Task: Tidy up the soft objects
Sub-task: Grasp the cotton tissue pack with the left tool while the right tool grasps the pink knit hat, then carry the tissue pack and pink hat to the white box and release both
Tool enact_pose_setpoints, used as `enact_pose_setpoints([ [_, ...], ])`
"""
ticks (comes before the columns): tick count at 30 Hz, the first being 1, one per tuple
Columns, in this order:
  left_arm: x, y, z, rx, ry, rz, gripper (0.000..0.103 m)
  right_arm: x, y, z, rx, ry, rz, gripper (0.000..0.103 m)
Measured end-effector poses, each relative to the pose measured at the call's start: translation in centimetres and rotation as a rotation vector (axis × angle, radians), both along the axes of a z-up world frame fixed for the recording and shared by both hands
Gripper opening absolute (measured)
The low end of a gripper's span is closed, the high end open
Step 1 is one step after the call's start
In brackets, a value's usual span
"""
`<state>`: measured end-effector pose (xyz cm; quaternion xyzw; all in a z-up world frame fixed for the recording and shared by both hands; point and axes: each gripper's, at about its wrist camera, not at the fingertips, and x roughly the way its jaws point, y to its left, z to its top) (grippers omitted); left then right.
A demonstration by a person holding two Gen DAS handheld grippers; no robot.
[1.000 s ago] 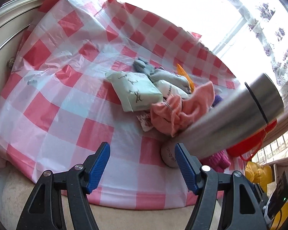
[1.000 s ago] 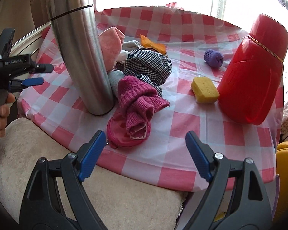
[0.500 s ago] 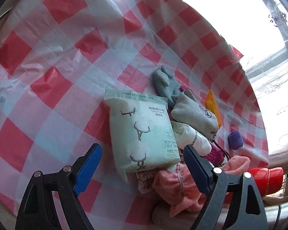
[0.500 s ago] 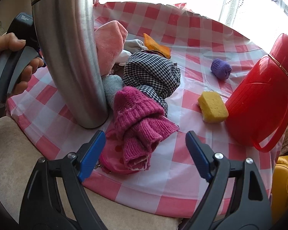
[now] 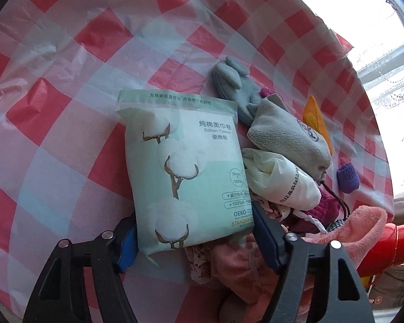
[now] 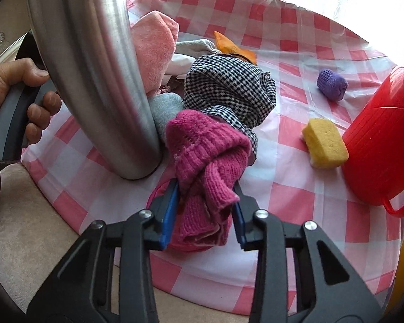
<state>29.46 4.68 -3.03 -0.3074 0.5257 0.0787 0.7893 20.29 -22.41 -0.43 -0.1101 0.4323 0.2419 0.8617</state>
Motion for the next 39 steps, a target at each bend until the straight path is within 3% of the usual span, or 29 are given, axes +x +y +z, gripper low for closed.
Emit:
enact_pose_setpoints([
  [9,-3.8,1.6,1.4,0.017,-0.069,0.047,0.070,-1.3,-0.9,0.5,0.046,-0.002,-0.013,0.032],
  [22,-11.9,4.1,2.2,0.053,-0.138,0.192,0.070,-3.7,-2.8,1.5,0.089,-0.018,-0.043,0.031],
  [29,-16.8,1.4,2.3,0.029,-0.136,0.147,0.070,-5.8,-4.8,1.5,0.098,-0.006,-0.073,0.031],
  [39,-22.5,-3.8,4.4,0.062,-0.181,0.027,0.070,-8.9,-9.6,0.8,0.121,0.040,-0.158,0.031],
])
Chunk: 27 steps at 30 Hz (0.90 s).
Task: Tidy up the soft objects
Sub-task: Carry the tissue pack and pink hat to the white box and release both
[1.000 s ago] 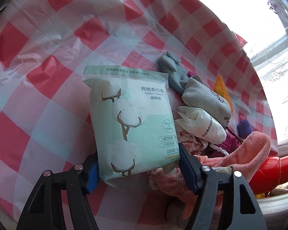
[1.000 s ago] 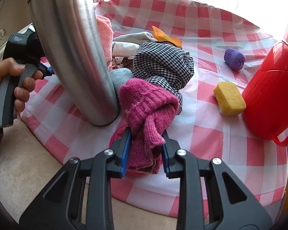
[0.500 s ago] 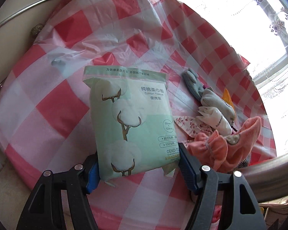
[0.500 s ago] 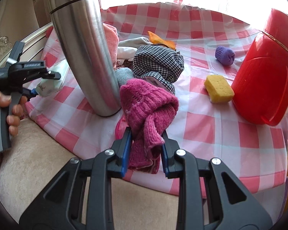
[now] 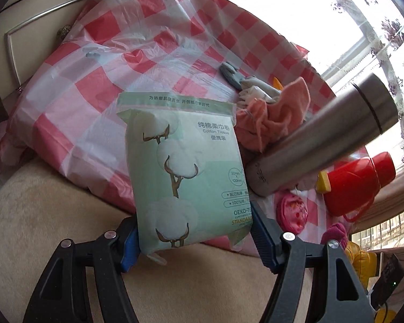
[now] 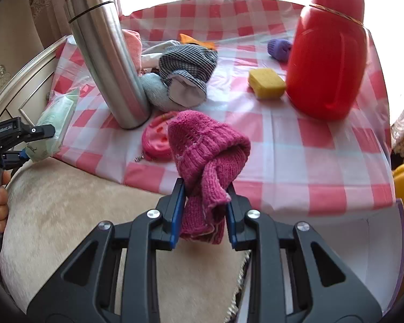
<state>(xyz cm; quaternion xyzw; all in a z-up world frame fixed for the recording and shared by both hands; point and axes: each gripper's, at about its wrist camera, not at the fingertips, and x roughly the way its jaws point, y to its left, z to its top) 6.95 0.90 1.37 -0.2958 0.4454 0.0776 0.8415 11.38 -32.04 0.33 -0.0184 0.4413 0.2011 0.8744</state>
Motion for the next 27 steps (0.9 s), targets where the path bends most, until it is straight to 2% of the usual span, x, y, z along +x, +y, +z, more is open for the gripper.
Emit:
enact_pose_setpoints([
  [6,-1.9,-4.5,1.2,0.031,-0.033,-0.108,0.070,-1.5,-3.3,0.2,0.005,-0.003,-0.056,0.031],
  [19,-2.9,-16.2,2.6,0.016,-0.078,-0.416,0.071,-4.4,-11.7,0.2,-0.025,0.000,-0.230,0.032],
  [27,-3.3,-22.5,2.8,-0.007,-0.073,-0.592,0.071,-5.5,-15.9,0.5,-0.008,-0.001,-0.327,0.035],
])
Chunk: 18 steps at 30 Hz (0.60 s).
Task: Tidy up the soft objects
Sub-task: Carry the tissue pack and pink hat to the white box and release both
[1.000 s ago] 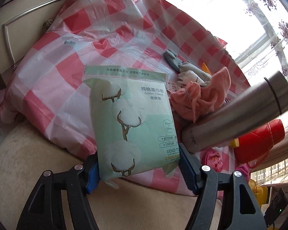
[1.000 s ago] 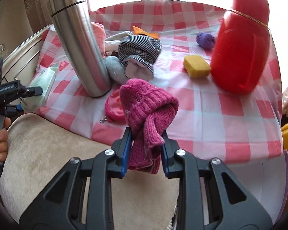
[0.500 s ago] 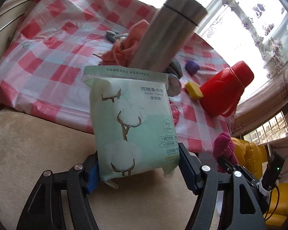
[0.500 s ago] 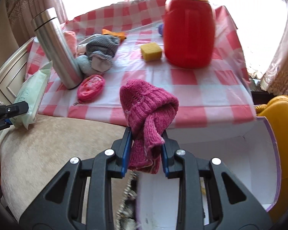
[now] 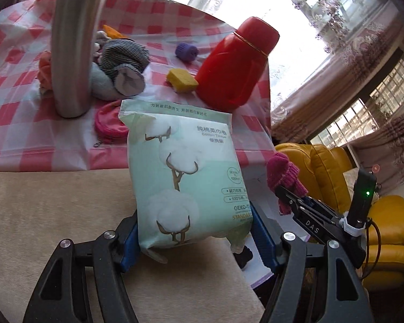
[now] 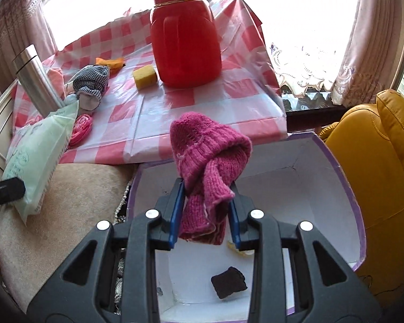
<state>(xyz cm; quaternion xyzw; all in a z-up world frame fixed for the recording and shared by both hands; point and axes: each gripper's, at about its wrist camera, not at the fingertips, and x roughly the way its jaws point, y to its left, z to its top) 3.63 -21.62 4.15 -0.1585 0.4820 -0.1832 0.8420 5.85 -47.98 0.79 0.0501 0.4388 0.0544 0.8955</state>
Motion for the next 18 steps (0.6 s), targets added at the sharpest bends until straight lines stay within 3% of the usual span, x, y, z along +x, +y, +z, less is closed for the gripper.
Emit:
enact_pose_setpoints([
  [2,0.0,-1.5,-0.1,-0.003,0.007,-0.043,0.071,0.0,-0.6,0.2,0.001,-0.003,-0.014,0.038],
  [6,0.2,-4.6,-0.7,-0.007,0.033,-0.155,0.076,-0.2,-1.4,0.4,-0.012,-0.015,-0.049,0.065],
  [7,0.1,-5.2,-0.8,-0.005,0.033,-0.181,0.078,-0.2,-1.5,0.4,-0.011,-0.020,-0.054,0.068],
  [10,-0.2,-6.1,-0.8,0.015,0.027,-0.220,0.083,-0.2,-1.6,0.5,-0.011,-0.022,-0.053,0.068],
  [18,-0.3,-4.9,-0.7,0.019,0.020,-0.197,0.083,-0.2,-0.8,0.3,-0.010,-0.018,-0.022,0.068],
])
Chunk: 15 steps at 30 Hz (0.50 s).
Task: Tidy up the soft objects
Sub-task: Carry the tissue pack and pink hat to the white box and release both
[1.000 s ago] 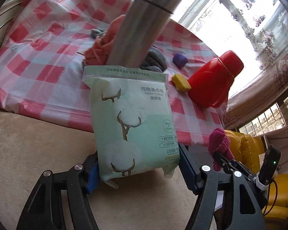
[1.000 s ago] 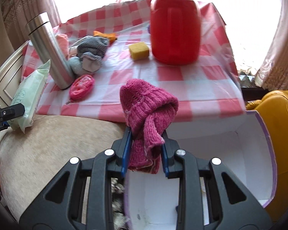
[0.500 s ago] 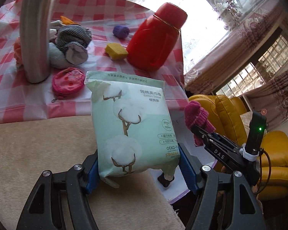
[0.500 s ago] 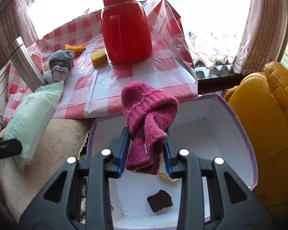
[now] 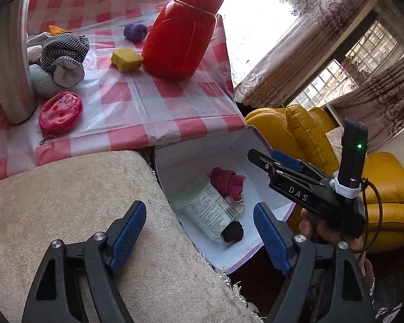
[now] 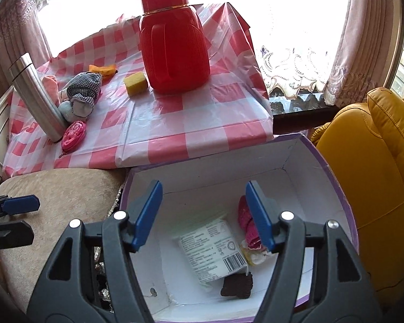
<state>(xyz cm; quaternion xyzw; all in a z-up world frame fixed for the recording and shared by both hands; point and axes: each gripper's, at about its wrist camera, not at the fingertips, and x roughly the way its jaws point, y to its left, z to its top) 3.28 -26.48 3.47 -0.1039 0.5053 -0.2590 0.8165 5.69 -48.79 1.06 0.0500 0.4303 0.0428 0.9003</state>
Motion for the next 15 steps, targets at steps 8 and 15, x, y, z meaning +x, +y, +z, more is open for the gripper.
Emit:
enact_pose_setpoints([
  [8,0.7,3.0,0.3,0.028,-0.023,0.098,0.083,-0.1,1.5,-0.2,-0.027,-0.008,0.040,0.068],
  [15,2.6,7.2,0.1,0.050,-0.023,0.218,0.081,0.7,3.8,-0.8,-0.049,0.004,0.091,0.068],
])
